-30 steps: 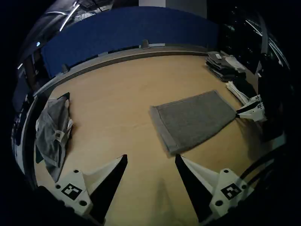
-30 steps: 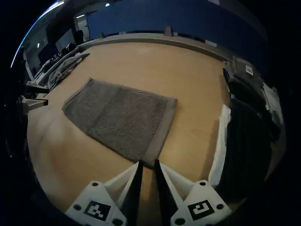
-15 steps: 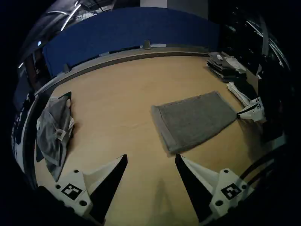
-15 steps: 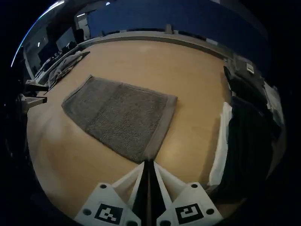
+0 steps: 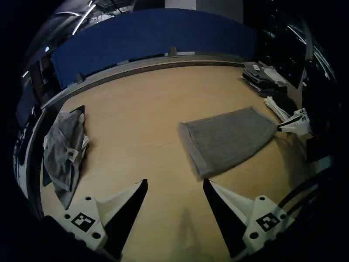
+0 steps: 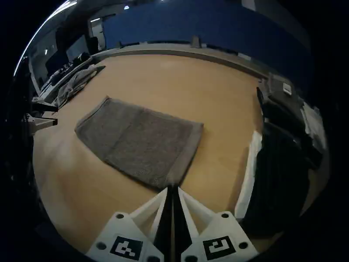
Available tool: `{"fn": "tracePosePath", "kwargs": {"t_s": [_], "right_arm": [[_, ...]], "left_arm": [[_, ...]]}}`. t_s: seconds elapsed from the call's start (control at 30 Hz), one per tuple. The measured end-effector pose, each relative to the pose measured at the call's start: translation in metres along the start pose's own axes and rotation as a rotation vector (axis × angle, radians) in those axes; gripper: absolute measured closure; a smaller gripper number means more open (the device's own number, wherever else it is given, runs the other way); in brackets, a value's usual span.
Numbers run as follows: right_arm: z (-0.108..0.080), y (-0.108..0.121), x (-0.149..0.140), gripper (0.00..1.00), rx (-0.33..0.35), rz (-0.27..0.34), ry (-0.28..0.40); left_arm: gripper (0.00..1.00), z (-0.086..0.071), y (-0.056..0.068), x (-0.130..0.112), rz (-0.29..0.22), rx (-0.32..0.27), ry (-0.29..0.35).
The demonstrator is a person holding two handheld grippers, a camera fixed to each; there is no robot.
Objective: Fold towel
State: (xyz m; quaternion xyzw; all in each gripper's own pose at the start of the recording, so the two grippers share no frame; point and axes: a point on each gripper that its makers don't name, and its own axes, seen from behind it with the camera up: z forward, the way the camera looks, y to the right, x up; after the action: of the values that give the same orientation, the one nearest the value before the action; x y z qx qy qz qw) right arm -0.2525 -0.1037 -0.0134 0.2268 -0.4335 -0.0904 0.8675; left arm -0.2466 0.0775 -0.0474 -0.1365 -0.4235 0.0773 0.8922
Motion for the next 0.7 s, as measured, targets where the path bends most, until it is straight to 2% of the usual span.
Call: {"fn": "tracePosePath", "kwargs": {"t_s": [0.33,0.7], "right_arm": [[-0.010,-0.019,0.047,0.99,0.027,-0.060,0.064],[-0.006,-0.049,0.096,0.99,0.062,-0.134,0.114]], "left_arm": [[0.06,-0.006,-0.008,0.003,-0.010,0.010,0.010],[0.06,-0.015,-0.023,0.008,-0.044,0.027,0.043]]}}
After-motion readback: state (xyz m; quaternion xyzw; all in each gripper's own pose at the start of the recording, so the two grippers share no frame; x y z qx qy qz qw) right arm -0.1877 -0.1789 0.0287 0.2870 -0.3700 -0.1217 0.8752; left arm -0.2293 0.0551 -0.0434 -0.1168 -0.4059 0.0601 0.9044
